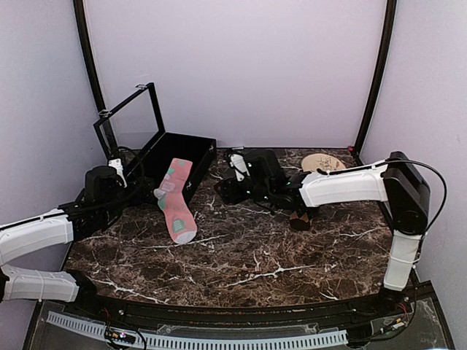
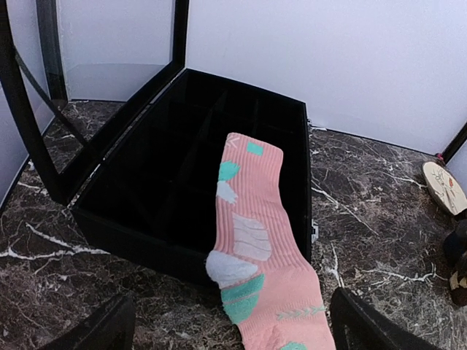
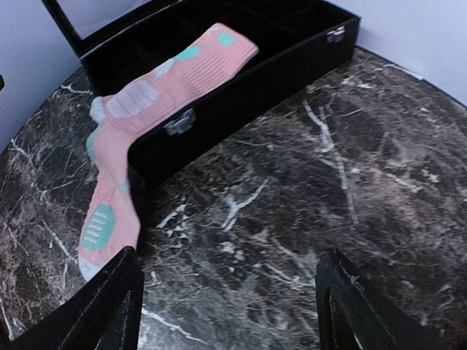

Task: Roll the socks
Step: Move the sock to the storage box.

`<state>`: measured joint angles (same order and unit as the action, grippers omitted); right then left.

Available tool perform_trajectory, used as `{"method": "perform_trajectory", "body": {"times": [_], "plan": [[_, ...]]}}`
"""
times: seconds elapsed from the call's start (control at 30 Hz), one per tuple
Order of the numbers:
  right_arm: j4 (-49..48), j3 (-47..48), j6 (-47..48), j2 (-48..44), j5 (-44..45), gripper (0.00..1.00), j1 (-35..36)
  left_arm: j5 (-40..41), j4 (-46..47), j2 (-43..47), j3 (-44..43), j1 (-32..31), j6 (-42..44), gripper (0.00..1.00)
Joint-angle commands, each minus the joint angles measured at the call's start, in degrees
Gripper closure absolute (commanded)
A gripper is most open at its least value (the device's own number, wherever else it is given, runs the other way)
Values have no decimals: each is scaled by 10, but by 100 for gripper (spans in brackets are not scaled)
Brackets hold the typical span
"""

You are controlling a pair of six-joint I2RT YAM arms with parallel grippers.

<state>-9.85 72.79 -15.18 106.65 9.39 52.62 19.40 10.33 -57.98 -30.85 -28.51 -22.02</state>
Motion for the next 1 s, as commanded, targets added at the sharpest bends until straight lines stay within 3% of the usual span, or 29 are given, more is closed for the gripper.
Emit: {"method": "perform_trajectory", "body": {"times": [0.0, 0.6, 0.97], "plan": [[17, 46, -54, 45, -21, 25, 37, 19, -34, 24, 9, -3, -45, 5], [18, 102, -197, 159, -104, 22, 69, -26, -36, 31, 28, -2, -81, 5], [-38, 116, -266, 198, -177, 22, 68, -37, -29, 23, 29, -3, -86, 5]]}}
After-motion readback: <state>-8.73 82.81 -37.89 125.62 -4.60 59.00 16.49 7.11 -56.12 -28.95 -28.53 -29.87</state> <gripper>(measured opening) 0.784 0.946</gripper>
